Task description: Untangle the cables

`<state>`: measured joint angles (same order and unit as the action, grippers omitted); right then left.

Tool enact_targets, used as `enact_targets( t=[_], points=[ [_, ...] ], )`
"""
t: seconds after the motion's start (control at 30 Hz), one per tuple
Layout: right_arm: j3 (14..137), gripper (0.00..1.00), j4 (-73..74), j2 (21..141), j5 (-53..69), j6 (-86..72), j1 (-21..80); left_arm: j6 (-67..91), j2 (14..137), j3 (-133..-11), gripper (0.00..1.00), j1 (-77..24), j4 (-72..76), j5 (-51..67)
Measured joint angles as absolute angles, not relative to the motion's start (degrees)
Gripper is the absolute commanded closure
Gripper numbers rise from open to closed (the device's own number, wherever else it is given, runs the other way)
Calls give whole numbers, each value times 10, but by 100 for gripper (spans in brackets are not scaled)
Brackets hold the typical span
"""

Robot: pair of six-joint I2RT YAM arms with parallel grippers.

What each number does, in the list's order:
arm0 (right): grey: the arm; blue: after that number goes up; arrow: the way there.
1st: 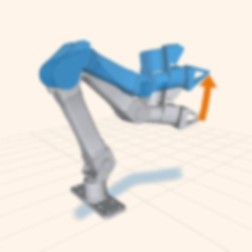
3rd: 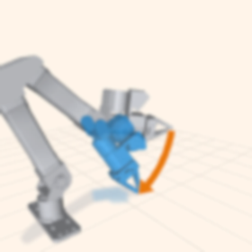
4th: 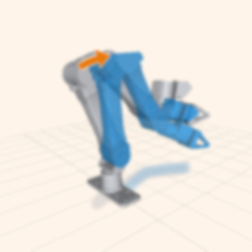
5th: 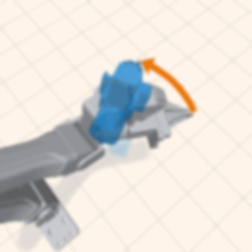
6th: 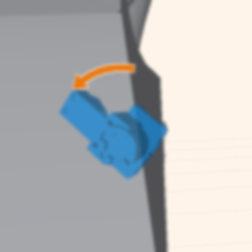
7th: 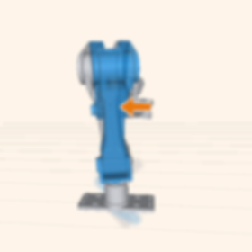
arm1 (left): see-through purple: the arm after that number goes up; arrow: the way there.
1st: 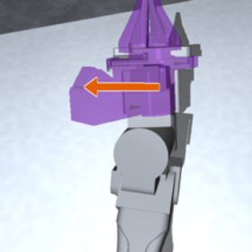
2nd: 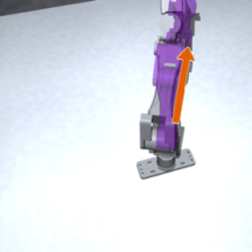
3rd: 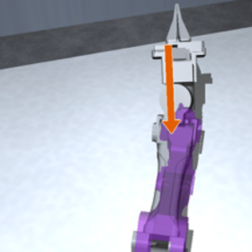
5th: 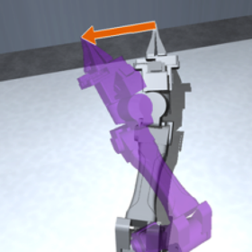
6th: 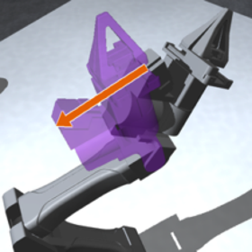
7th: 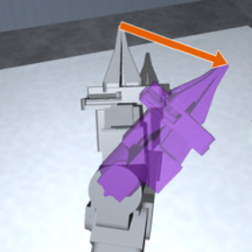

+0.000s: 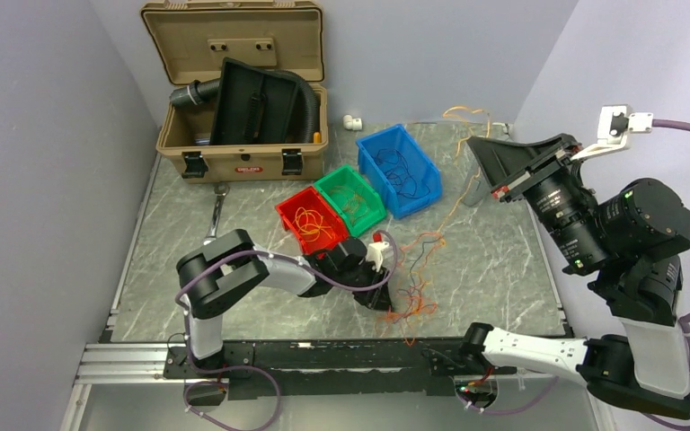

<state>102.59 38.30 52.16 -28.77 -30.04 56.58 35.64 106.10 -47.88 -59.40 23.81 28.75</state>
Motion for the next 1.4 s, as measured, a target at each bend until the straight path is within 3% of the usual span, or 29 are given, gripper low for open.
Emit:
enact_targets(
  t=[0.2,0.43,0.67,0.8,1.03,1.4],
  points=[
    [1039,100,338,535,-333,-259,566,367,1062,-470,65,-603,253,283],
    [1006,100,312,535,-359,-244,566,324,945,-460,33,-603,140,225],
    [911,100,329,514,-372,-250,566,248,745,-494,25,-595,-26,133],
    [854,100,345,494,-361,-253,566,213,675,-529,14,-571,-84,117],
    [790,100,365,472,-326,-289,566,185,625,-544,12,-546,-64,141],
    [787,100,362,473,-275,-336,566,167,729,-602,17,-546,48,213]
  ],
)
